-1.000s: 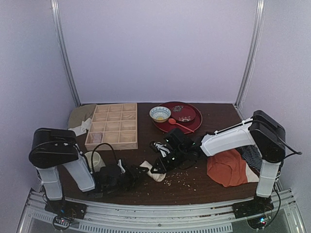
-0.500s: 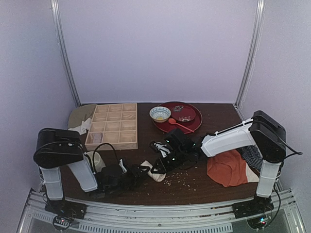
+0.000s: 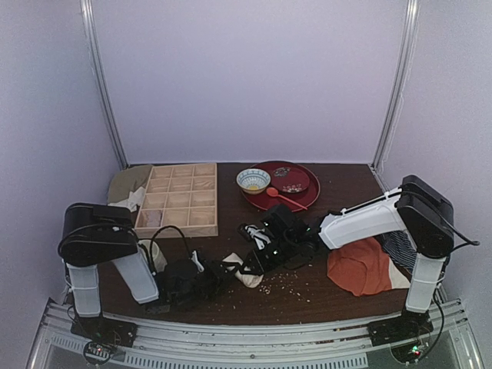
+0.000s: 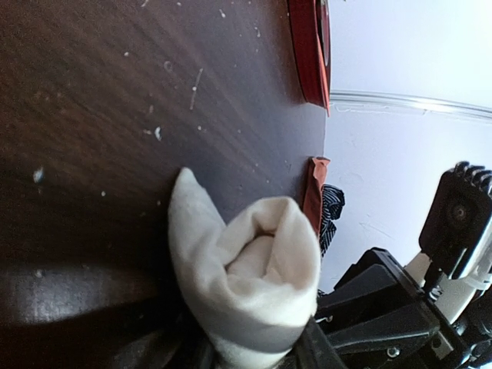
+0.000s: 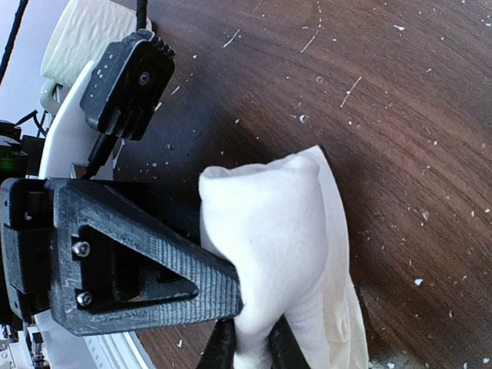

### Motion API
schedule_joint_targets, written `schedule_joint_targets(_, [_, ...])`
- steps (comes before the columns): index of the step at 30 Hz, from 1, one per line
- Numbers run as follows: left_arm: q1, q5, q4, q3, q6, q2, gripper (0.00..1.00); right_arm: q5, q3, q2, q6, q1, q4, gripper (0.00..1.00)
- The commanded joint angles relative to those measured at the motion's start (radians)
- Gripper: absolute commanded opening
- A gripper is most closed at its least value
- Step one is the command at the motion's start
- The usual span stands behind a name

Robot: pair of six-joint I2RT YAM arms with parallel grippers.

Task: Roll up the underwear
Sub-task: Pass from the right arm to the left

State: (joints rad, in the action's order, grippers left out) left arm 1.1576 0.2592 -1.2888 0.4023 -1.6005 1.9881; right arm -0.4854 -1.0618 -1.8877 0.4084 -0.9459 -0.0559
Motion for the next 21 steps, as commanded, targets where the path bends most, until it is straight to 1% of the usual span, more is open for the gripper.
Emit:
schedule_joint_targets(1, [-0.014, 0.025, 0.001, 0.02, 0.004, 0.024, 0.3, 0.004, 0.042, -0.031, -0.009, -0.029, 0.142, 0.04])
schedule_joint_targets(3, [-0.017, 0.025, 0.003, 0.018, -0.002, 0.027, 0.26, 0.004, 0.038, -0.03, -0.011, -0.028, 0.146, 0.07])
schedule_joint_targets(5, [-0.019, 0.023, 0.008, 0.018, -0.007, 0.029, 0.25, 0.003, 0.036, -0.024, -0.015, -0.028, 0.151, 0.12])
schedule_joint_targets(8, [-0.021, 0.023, 0.012, 0.015, -0.016, 0.031, 0.23, 0.01, 0.034, -0.011, -0.025, -0.03, 0.168, 0.21])
schedule_joint_targets(10, [-0.022, 0.024, 0.015, 0.014, -0.019, 0.031, 0.23, 0.013, 0.039, 0.005, -0.033, -0.029, 0.181, 0.25])
schedule_joint_targets(13, [-0.025, 0.023, 0.019, 0.011, -0.024, 0.032, 0.24, 0.013, 0.053, 0.034, -0.037, -0.029, 0.196, 0.28])
schedule_joint_targets(21, [-0.032, 0.019, 0.019, 0.01, -0.023, 0.031, 0.25, 0.016, 0.091, 0.1, -0.037, -0.029, 0.235, 0.29])
